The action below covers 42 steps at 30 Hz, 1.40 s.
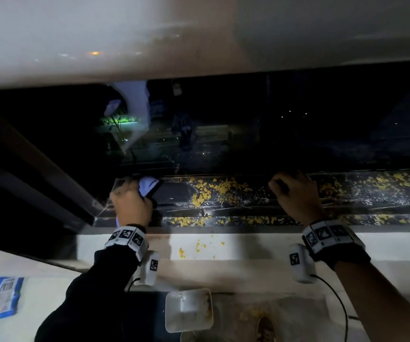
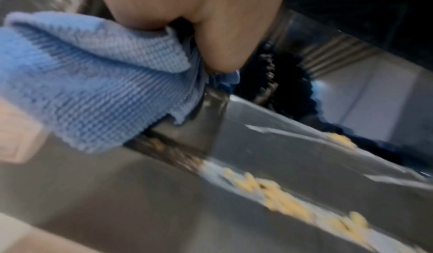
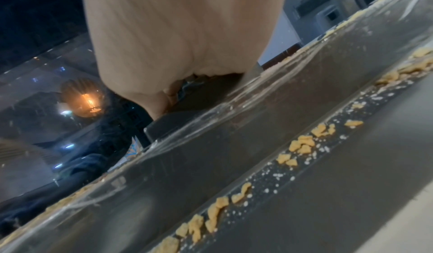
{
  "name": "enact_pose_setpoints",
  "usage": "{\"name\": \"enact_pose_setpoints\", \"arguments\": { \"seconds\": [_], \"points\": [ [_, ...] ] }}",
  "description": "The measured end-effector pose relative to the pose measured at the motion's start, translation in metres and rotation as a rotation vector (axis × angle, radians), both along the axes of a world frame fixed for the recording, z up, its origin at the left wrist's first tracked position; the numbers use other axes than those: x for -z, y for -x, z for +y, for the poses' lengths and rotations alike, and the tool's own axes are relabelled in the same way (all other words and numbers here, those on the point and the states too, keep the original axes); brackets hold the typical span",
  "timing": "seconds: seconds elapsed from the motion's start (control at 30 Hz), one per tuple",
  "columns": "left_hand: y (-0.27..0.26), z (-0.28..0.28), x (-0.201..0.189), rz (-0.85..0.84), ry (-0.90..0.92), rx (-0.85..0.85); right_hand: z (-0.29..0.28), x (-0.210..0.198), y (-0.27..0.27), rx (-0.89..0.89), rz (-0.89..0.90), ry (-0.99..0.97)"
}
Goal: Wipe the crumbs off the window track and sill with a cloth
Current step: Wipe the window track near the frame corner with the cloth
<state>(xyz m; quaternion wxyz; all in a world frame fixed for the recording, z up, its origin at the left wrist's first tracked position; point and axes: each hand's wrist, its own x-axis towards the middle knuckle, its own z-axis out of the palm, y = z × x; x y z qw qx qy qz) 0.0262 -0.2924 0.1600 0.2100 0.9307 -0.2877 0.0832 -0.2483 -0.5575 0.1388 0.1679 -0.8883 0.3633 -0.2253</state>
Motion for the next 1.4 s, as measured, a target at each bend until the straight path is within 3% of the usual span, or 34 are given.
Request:
{"name": "enact_pose_setpoints", "arguments": {
  "seconds": [0.17, 0.33, 0.4, 0.47, 0.53, 0.63, 0.77, 0.97, 1.1, 1.17, 1.23, 1.3, 1.4],
  "points": [
    [0.02, -0.017, 0.011, 0.051, -0.019, 0.094, -0.001, -0.001, 0.001, -0.011, -0.004, -0.002],
    [0.033, -0.014, -0.019, 0.291, 0.113, 0.373, -0.004, 0.001, 0.002, -0.024, -0.013, 0.004],
    [0.022, -0.002, -0.038, 0.292, 0.134, 0.308, -0.005, 0.002, 0.004, -0.031, -0.024, 0.01],
    [0.0, 0.014, -0.042, 0.096, 0.123, 0.1, -0.005, 0.002, 0.004, -0.027, -0.015, 0.009],
    [-0.016, 0.024, -0.032, 0.049, -0.016, -0.058, -0.004, 0.002, 0.004, -0.026, -0.01, 0.009],
    [-0.015, 0.013, -0.012, 0.121, -0.143, -0.078, -0.002, 0.001, 0.004, -0.021, -0.014, 0.02],
    [0.001, -0.011, -0.007, 0.119, -0.114, -0.076, -0.002, 0.002, 0.002, -0.026, 0.009, 0.019],
    [0.064, -0.044, -0.002, 0.116, 0.042, 0.14, 0.002, -0.003, 0.002, -0.017, 0.019, 0.037],
    [0.087, -0.056, -0.007, 0.196, 0.097, 0.48, -0.002, -0.004, 0.005, -0.045, 0.005, 0.019],
    [0.078, -0.047, -0.019, 0.276, 0.153, 0.563, -0.001, -0.004, 0.007, -0.059, 0.004, 0.013],
    [0.06, -0.035, -0.029, 0.298, 0.242, 0.452, -0.001, -0.004, 0.009, -0.057, -0.009, 0.005],
    [0.036, -0.022, -0.03, 0.206, 0.301, 0.236, 0.001, -0.005, 0.008, -0.06, -0.007, -0.005],
    [0.02, -0.021, -0.014, 0.161, 0.178, 0.097, 0.0, -0.005, 0.006, -0.048, 0.013, -0.014]
  ]
}}
